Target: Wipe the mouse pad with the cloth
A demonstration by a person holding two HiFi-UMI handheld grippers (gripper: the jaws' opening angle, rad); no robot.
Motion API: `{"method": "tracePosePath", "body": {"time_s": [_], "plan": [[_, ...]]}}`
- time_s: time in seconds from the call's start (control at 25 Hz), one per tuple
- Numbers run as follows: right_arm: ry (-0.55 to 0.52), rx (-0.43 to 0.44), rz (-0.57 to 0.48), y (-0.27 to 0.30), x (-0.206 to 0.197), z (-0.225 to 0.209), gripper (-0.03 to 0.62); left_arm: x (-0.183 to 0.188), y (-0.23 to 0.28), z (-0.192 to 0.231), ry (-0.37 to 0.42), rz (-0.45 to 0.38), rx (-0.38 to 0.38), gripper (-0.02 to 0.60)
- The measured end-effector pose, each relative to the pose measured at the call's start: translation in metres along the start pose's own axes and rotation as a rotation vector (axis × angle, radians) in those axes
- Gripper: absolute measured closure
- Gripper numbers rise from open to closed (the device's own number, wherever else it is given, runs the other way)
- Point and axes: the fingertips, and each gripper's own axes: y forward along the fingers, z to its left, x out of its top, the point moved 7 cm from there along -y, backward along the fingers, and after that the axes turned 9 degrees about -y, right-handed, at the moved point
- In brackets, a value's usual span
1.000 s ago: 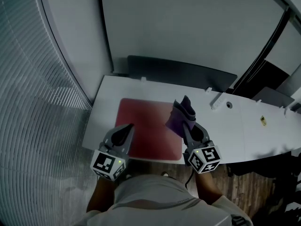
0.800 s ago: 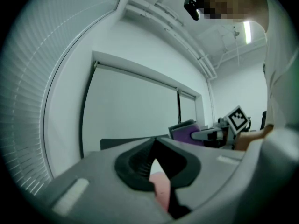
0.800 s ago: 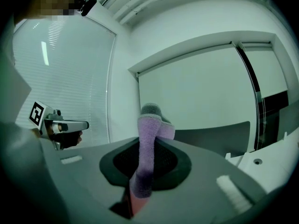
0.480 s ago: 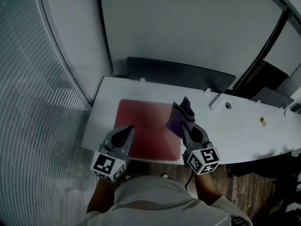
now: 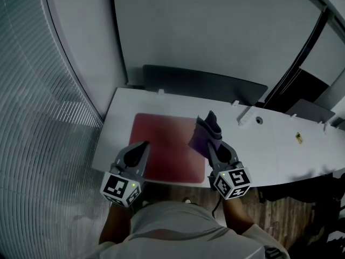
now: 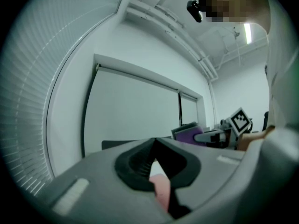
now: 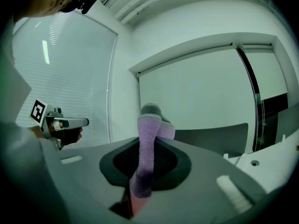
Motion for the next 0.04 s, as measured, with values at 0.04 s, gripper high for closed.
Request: {"method": "tracePosePath", "body": {"time_s": [0.04], "plan": [[0.000,0.000,0.001,-0.0022,0.0017,-0.0017,0.545,0.0024,0.0001,-0.0018,0.001,-0.001,0.003,0.578]]}}
